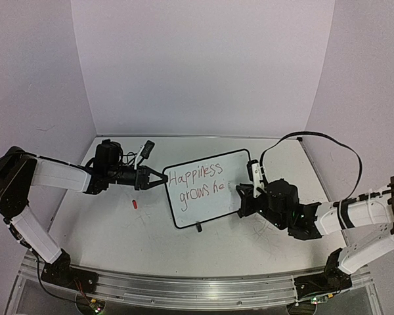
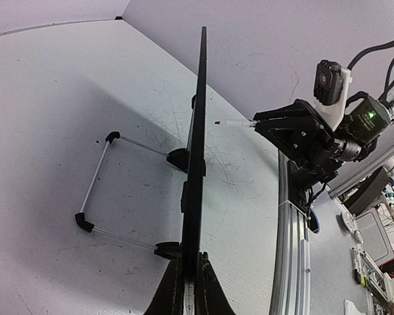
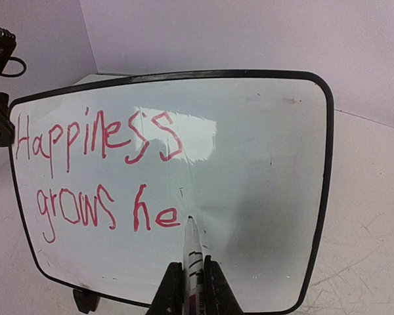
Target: Write a sentence on the whiteboard
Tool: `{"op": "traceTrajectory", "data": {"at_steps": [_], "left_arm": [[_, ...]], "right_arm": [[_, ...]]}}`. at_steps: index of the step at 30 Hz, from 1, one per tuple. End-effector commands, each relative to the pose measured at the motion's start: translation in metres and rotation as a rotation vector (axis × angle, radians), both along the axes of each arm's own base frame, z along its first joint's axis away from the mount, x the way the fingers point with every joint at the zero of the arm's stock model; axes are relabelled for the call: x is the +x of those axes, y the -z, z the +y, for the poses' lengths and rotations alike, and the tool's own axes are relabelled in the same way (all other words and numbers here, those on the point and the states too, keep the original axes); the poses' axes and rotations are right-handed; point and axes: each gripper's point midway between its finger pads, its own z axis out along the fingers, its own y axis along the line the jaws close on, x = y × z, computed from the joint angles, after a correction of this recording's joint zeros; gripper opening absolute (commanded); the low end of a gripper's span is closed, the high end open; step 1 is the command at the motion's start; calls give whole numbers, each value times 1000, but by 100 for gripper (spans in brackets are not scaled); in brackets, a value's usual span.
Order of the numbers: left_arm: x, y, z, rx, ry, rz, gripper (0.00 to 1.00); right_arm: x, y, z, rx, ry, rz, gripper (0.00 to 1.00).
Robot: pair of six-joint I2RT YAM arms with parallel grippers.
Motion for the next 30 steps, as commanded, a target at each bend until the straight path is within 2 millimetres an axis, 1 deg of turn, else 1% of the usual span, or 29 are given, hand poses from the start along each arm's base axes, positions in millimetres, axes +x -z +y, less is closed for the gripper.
{"op": "traceTrajectory", "data": {"at_steps": [1, 10, 15, 18, 22, 30], "left_arm": [[1, 0, -4, 17, 16, -6, 0], [1, 1, -4, 19, 16, -4, 0], [1, 0, -4, 18, 15, -7, 0], [1, 1, -4, 19, 16, -6, 0], [1, 1, -4, 20, 17, -4, 0], [1, 1, -4, 19, 16, -4, 0]], "right_arm": [[8, -22, 12, 40, -18, -52, 0], [12, -23, 20, 35, -29, -60, 0], [17, -19, 18, 22, 6, -52, 0], [20, -14, 15, 5, 29, -39, 0], [20, -9, 9, -10, 52, -24, 0], [14, 2, 8, -21, 38, 11, 0]]}}
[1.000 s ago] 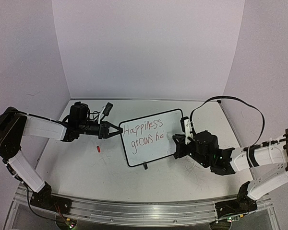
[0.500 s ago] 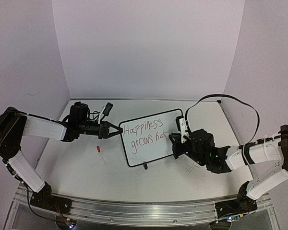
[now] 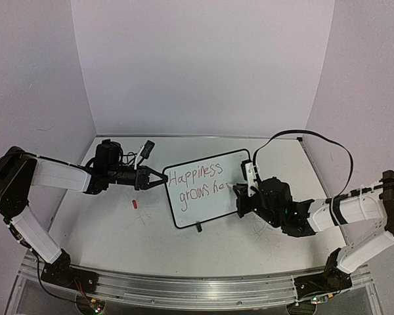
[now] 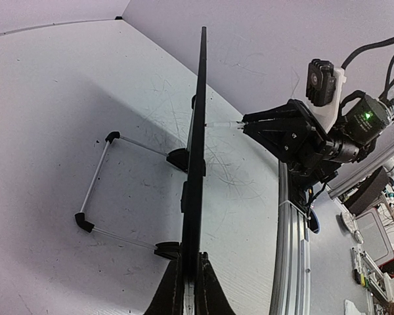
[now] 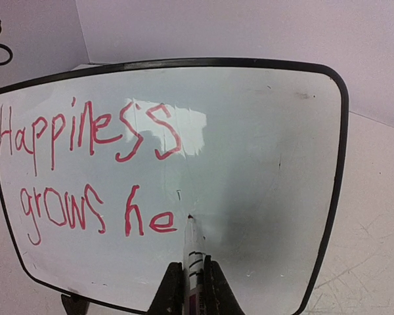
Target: Write a sentence on the whiteboard
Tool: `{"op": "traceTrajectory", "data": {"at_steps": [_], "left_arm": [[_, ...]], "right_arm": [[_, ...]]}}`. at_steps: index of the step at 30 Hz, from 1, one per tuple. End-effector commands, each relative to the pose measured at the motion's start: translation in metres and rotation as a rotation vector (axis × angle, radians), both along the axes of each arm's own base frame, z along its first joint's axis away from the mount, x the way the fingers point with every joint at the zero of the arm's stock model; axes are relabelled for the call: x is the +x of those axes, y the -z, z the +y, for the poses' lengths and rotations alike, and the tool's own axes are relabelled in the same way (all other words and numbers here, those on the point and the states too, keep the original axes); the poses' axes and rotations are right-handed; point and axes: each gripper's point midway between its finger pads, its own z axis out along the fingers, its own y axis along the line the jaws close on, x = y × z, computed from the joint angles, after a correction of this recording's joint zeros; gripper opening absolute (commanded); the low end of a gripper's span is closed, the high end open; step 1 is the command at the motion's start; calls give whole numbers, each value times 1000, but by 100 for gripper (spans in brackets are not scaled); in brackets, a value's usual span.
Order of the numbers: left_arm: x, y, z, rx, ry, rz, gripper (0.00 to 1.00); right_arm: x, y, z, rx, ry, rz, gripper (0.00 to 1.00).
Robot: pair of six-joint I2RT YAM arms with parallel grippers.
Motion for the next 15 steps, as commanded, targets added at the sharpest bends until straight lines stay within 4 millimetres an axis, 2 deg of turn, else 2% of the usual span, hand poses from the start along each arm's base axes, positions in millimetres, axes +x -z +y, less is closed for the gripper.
{"op": "traceTrajectory", "data": {"at_steps": [1, 15], "left_arm": [[1, 1, -4, 20, 16, -3, 0], [1, 1, -4, 20, 16, -2, 0]], "right_arm": [[3, -6, 0, 26, 20, 1, 0], [-6, 12, -2, 28, 11, 64, 0]]}}
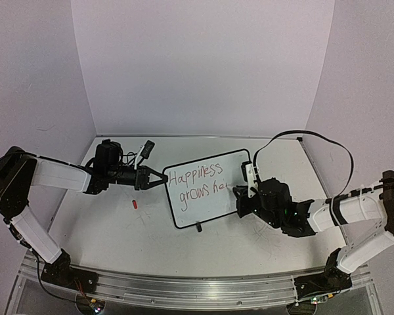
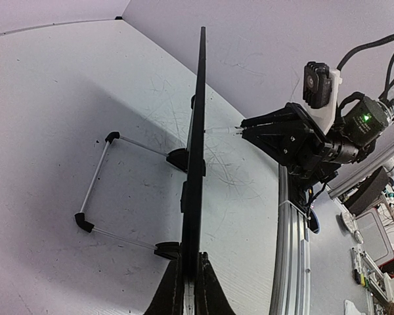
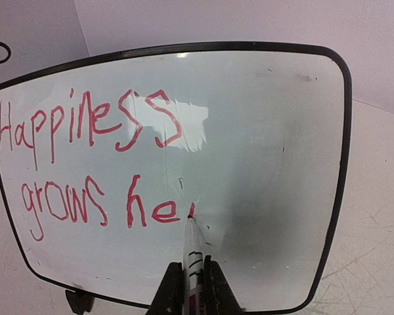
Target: Write a sentence on the whiteboard
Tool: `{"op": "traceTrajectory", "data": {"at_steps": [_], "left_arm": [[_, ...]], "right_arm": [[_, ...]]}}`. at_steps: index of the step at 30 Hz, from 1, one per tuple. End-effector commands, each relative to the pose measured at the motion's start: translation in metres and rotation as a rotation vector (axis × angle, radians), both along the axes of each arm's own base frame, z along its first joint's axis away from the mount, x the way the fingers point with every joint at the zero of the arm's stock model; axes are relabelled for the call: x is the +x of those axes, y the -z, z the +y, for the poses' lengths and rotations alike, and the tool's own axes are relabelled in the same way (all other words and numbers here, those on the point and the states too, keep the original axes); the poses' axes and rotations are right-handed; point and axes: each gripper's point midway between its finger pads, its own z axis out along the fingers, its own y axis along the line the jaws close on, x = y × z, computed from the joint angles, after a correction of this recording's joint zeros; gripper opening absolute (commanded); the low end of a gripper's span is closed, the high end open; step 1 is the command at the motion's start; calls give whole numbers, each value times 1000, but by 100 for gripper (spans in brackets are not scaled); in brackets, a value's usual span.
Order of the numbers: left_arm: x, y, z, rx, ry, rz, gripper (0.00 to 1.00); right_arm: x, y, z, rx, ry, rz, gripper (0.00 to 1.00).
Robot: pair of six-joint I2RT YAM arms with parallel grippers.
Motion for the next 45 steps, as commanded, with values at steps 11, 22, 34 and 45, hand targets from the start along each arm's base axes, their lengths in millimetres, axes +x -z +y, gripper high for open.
{"op": "traceTrajectory", "data": {"at_steps": [11, 22, 34, 45], "left_arm": [[0, 2, -3, 21, 15, -2, 0], [0, 2, -3, 21, 17, -1, 0], [0, 1, -3, 20, 17, -4, 0], [0, 2, -3, 21, 15, -3, 0]], "right_arm": [[-4, 13, 2, -2, -2, 49, 0], [-6, 13, 3, 5, -4, 53, 0], [8, -10, 3, 33, 50, -19, 0], [14, -15, 2, 34, 71, -34, 0]]}}
